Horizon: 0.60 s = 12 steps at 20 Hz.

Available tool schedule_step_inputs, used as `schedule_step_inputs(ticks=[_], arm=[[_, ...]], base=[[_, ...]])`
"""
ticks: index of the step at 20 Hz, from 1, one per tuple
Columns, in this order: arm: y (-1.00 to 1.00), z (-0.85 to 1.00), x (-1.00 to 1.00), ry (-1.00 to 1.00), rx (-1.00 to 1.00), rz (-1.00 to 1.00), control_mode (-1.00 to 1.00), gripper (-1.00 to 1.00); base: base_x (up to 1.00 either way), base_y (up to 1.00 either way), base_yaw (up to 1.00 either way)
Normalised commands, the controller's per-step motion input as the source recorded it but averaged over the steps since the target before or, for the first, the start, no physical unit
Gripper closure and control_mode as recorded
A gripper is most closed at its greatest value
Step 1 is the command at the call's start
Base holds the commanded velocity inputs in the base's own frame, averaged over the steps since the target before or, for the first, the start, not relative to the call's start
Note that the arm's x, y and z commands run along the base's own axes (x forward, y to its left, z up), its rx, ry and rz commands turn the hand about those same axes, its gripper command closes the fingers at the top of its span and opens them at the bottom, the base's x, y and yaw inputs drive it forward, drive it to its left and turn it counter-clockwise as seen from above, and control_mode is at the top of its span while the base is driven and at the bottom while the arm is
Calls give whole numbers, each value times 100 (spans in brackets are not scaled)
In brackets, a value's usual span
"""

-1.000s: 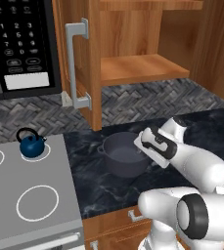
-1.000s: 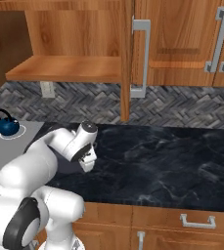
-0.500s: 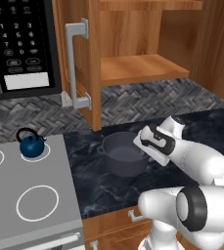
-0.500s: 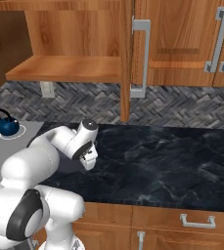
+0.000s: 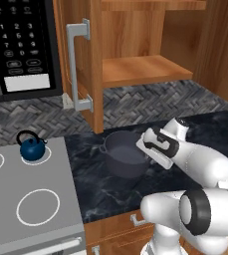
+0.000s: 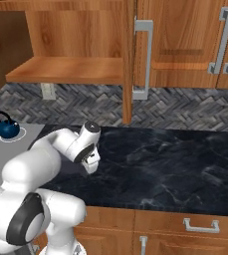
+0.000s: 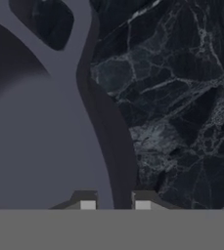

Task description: Pick the kettle from the cabinet and place it on a stove burner. Then pick the pot from the counter and place it on another stove burner. Finally, turn both burners on.

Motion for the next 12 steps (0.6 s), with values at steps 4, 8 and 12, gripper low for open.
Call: schedule_step_inputs(ticks=[4, 8, 12], arm=[[0, 16, -15, 0, 0, 0, -100, 100], [0, 28, -26, 0, 0, -1, -100, 100], [0, 34, -38, 0, -1, -3, -100, 100]], base=[[0, 0, 0], [0, 0, 0], [0, 0, 0]])
